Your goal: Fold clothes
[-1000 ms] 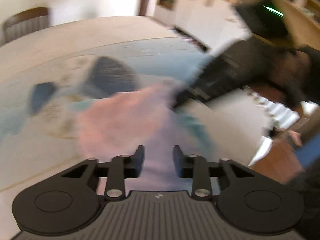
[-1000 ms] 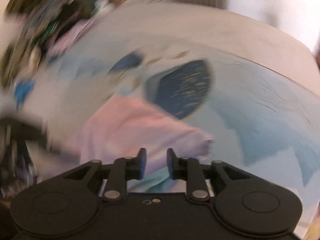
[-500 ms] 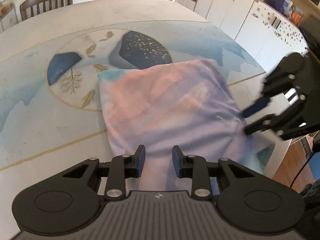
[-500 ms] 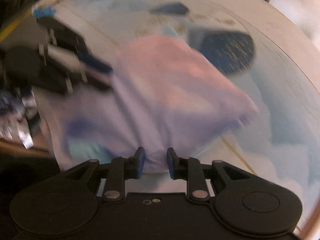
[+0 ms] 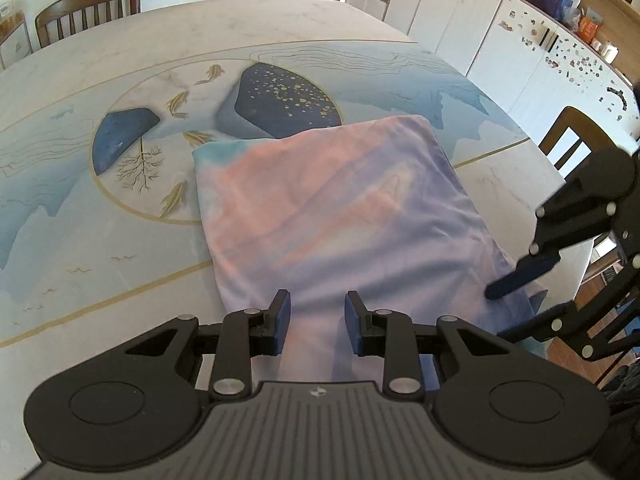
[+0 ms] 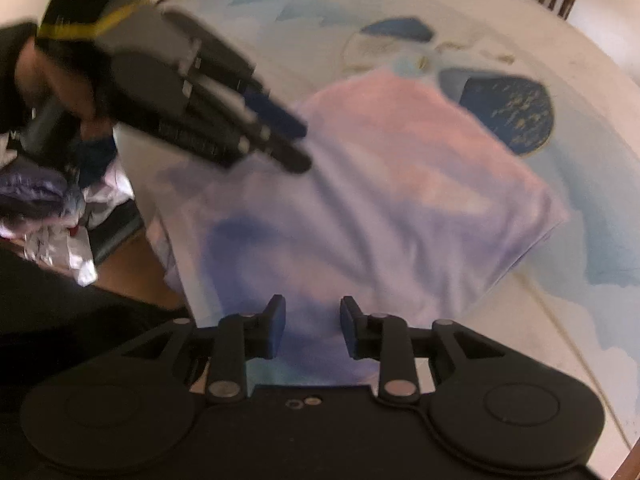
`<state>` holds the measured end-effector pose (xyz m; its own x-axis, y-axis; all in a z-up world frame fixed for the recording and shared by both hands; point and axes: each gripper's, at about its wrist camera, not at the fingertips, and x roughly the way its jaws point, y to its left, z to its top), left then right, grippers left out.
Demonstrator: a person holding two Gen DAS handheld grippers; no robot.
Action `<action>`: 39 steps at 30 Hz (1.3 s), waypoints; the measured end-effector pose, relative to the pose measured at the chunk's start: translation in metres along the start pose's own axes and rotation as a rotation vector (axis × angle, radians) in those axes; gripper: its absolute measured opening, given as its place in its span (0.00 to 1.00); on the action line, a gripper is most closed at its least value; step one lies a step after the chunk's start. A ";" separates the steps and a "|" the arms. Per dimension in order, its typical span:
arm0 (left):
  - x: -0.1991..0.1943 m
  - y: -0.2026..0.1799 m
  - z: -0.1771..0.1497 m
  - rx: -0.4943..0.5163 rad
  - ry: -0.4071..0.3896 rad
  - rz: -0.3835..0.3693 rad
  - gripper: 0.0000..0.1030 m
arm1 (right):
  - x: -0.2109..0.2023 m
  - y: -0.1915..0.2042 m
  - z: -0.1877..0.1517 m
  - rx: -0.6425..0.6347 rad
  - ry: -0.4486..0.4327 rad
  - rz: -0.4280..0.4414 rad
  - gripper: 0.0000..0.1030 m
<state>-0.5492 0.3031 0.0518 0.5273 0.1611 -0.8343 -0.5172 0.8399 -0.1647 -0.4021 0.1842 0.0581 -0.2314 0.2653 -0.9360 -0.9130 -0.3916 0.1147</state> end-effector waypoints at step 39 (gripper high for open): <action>-0.072 0.036 -0.049 0.740 -0.005 -0.440 0.67 | 0.046 0.133 0.042 -0.051 -0.026 -0.220 1.00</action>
<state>-0.6387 0.2959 0.0801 0.5808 -0.2573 -0.7723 0.3064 0.9481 -0.0855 -0.5482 0.1808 0.0443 -0.0381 0.3720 -0.9275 -0.9243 -0.3658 -0.1087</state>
